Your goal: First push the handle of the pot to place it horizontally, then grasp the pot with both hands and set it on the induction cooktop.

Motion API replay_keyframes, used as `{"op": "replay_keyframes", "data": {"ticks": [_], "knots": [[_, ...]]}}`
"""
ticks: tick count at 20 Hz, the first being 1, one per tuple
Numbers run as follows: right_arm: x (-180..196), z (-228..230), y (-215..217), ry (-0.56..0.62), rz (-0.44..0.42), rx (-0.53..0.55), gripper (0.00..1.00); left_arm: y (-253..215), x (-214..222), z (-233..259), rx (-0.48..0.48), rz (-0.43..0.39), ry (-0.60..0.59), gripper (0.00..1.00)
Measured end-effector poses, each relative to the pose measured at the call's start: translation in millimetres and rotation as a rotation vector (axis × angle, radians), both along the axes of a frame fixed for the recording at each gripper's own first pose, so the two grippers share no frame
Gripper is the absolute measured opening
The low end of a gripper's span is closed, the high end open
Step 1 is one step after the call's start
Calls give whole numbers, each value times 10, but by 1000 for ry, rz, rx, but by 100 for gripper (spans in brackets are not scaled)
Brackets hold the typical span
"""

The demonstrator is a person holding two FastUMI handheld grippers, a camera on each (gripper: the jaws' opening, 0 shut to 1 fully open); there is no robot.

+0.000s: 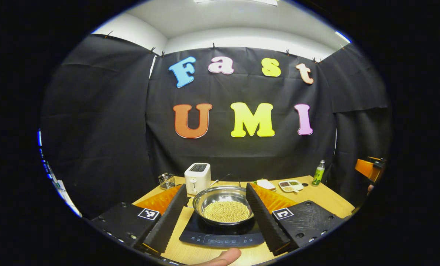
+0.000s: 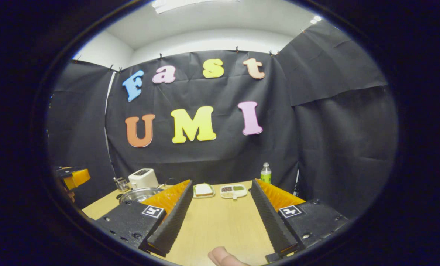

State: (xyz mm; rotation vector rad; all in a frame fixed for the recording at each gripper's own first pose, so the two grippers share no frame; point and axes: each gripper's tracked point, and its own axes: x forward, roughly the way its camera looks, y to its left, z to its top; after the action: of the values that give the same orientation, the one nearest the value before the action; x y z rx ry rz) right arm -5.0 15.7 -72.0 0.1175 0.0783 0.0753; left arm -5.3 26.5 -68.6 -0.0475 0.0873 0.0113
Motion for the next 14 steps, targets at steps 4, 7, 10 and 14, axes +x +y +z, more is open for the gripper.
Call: {"op": "replay_keyframes", "data": {"ticks": [4, 7, 10, 14], "knots": [[-304, 132, -111, -39, -13, -16, 98, -111, -276, 177, -20, -20, -52, 95], [-473, 103, -192, -49, -16, 15, 98, -125, -394, 238, -13, -36, -91, 95], [-505, 50, -293, -39, -17, 43, 96, -104, -538, 237, -34, -36, -109, 95], [-601, 56, -435, -55, -50, 75, 99, -141, -658, 271, -40, -56, -122, 95]]}}
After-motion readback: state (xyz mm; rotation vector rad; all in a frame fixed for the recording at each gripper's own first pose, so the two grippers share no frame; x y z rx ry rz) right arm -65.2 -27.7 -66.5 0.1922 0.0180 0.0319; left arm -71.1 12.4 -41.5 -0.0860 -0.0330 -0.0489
